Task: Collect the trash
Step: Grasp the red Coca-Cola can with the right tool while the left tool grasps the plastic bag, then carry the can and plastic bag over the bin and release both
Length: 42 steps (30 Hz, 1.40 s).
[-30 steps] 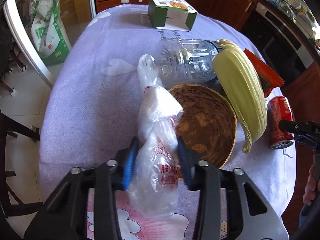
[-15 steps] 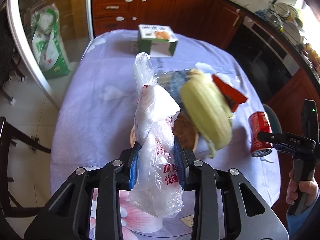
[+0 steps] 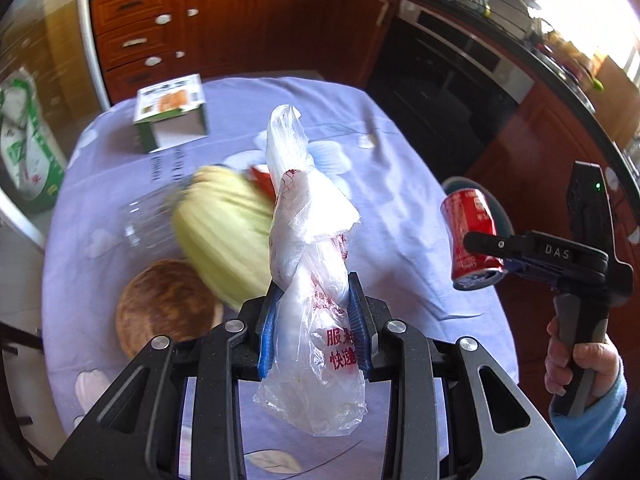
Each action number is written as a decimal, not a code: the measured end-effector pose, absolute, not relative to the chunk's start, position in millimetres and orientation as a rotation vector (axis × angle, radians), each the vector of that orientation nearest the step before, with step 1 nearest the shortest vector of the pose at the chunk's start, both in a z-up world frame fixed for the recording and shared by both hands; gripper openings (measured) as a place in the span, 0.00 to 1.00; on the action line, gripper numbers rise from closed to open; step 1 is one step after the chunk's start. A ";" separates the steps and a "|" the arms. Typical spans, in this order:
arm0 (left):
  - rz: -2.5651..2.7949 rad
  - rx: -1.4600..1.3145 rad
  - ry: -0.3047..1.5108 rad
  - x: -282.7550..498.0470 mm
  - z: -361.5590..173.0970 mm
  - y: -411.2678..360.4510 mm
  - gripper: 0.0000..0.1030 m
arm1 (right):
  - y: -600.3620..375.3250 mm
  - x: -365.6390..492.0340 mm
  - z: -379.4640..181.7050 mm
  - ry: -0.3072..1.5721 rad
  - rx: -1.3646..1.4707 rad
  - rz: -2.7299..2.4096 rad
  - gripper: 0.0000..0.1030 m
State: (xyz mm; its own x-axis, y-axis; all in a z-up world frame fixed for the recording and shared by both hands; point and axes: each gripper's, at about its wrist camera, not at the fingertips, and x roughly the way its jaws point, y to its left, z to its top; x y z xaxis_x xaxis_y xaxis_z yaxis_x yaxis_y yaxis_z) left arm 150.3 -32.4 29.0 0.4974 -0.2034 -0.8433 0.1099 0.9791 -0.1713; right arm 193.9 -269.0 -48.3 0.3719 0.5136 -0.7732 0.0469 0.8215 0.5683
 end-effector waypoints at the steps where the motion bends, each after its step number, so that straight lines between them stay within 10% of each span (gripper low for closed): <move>1: -0.205 -0.087 1.039 154.1 28.4 -42.7 0.31 | -279.6 193.5 -47.2 1.153 0.573 0.311 0.58; 28: -0.544 0.218 1.196 256.6 -35.9 -323.6 0.32 | -500.1 195.7 -70.2 0.988 0.796 0.053 0.52; 42: -0.548 0.238 1.267 288.2 -78.5 -357.6 0.58 | -522.2 209.1 -108.8 1.062 0.820 -0.019 0.52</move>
